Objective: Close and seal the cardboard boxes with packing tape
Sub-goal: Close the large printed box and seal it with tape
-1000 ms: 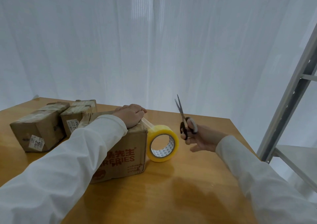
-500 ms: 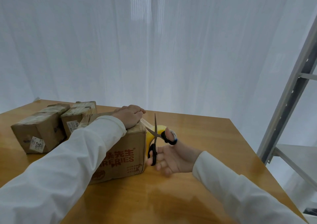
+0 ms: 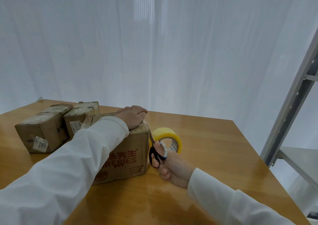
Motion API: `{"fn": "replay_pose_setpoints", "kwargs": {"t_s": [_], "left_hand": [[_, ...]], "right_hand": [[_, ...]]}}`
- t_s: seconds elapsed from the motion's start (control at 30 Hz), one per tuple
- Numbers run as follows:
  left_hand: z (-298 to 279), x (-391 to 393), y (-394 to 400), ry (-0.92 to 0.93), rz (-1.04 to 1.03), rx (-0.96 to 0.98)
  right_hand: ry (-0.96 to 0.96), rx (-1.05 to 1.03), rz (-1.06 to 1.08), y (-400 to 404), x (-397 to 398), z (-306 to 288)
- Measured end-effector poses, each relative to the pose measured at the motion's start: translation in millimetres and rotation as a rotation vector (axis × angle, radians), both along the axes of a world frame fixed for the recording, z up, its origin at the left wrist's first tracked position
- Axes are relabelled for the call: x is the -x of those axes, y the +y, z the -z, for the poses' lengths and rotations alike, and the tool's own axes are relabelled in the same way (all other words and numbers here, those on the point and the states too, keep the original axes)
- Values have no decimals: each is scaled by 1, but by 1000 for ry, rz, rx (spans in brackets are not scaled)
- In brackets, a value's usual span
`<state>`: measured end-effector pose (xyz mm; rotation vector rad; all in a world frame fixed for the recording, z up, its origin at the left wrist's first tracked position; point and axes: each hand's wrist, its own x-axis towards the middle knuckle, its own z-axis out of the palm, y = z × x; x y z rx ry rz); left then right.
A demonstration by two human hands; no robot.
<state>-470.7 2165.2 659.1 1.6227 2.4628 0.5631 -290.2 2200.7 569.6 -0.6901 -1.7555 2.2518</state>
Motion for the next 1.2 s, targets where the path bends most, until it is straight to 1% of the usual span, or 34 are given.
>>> {"fn": "replay_pose_setpoints", "kwargs": {"t_s": [0.1, 0.2, 0.27, 0.3, 0.37, 0.43, 0.47, 0.5, 0.53, 0.57, 0.6, 0.63, 0.67, 0.7, 0.77, 0.83, 0.9, 0.93, 0.97, 1.0, 1.03, 1.07, 1.1, 1.13, 1.2], "left_hand": [[-3, -3, -2, -1, 3, 12], [-4, -4, -3, -10, 8, 35], [-6, -3, -4, -17, 1, 58], [-7, -2, -4, -16, -6, 79], [-11, -5, -3, -10, -23, 135], [-16, -7, 2, -14, -42, 205], [-18, -10, 4, -19, -53, 245], [-21, -13, 7, -11, -71, 288], [-23, -16, 9, 7, -92, 329], [-25, -19, 12, 32, -113, 365], [-26, -22, 14, 56, -131, 394], [-28, -26, 15, 78, -142, 415], [-30, -29, 16, 101, -150, 429], [-33, -32, 16, 127, -155, 443], [-36, -36, 17, 171, -169, 479], [-34, -36, 20, 210, -175, 496], [-26, -33, 27, 266, -180, 478], [-22, -31, 30, 277, -188, 466], [-18, -28, 33, 269, -200, 456], [-14, -26, 35, 249, -215, 442], [-12, -24, 36, 221, -232, 425], [-10, -24, 36, 200, -247, 402], [-8, -24, 37, 189, -260, 378], [-6, -25, 37, 186, -272, 353], [-7, -28, 35, 174, -293, 297]], "right_hand": [[-115, 15, -189, 5, -4, -10], [-265, -82, -384, 21, -18, -38], [-275, -183, -495, 40, -33, -61], [-244, -237, -510, 50, -43, -72], [-163, -301, -418, 66, -61, -92], [-180, -318, -190, 82, -72, -99], [-247, -338, -41, 90, -75, -96], [-362, -392, 109, 100, -74, -86], [-513, -468, 247, 108, -73, -74], [-690, -589, 311, 117, -72, -59], [-866, -729, 308, 126, -71, -44], [-1005, -865, 261, 132, -72, -30], [-1105, -974, 214, 135, -72, -21], [-1164, -1036, 177, 133, -73, -17], [-1221, -1072, 157, 130, -71, -16], [-1218, -1080, 204, 128, -67, -20], [-1175, -1140, 309, 130, -61, -24], [-1093, -1189, 371, 130, -58, -27], [-947, -1222, 415, 130, -54, -28], [-760, -1212, 406, 127, -48, -30], [-563, -1154, 326, 122, -42, -32], [-419, -1063, 201, 114, -35, -34], [-352, -973, 84, 107, -27, -34], [-348, -930, 4, 103, -21, -30], [-387, -969, -48, 102, -13, -19]]}}
